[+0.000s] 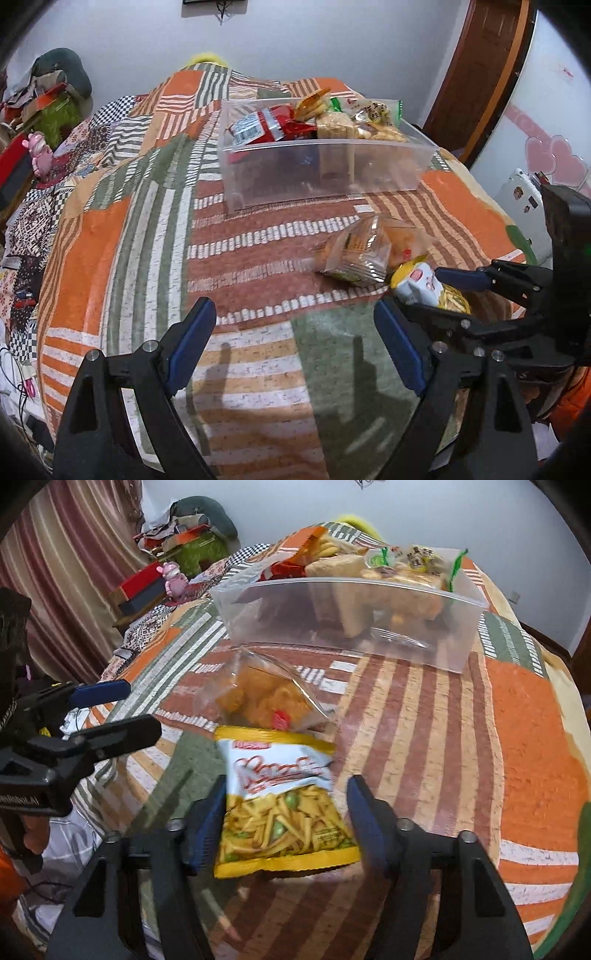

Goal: Organize snacks
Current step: 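Grasp the Kaka snack bag with the right gripper while the left grasps the pastry bag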

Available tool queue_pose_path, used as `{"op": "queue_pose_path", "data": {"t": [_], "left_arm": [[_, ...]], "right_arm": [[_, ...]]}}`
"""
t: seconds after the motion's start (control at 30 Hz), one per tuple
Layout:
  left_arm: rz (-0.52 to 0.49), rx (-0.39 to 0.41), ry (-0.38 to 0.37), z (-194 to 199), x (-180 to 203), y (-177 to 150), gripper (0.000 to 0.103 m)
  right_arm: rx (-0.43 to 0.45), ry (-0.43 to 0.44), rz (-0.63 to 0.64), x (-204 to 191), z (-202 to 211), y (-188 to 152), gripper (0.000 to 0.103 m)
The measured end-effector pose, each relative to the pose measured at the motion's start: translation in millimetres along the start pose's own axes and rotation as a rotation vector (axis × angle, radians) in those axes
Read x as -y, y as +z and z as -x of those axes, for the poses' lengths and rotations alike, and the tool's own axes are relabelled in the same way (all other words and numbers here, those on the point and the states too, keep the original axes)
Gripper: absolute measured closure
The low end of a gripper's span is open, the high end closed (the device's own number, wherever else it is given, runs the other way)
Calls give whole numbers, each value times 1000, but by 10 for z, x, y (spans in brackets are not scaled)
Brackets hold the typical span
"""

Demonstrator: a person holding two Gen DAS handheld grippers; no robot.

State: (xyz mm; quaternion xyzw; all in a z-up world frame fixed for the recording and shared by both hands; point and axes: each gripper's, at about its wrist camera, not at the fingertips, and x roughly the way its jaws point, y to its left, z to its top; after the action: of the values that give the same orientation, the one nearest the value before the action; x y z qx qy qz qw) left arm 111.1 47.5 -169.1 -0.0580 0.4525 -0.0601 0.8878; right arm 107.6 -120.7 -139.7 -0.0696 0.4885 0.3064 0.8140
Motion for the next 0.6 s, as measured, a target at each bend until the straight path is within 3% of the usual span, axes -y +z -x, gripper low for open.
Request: {"op": "queue_pose_path", "data": {"t": [0.37,0.6], "left_arm": [[-83,-46,-48,-398,364,230,15],[-145,-63,-28,-709,583,337,15]], "right_arm": [[82,-91,-102,430,328,-116,56],[110,-114,-164,707,491,-130,56]]}}
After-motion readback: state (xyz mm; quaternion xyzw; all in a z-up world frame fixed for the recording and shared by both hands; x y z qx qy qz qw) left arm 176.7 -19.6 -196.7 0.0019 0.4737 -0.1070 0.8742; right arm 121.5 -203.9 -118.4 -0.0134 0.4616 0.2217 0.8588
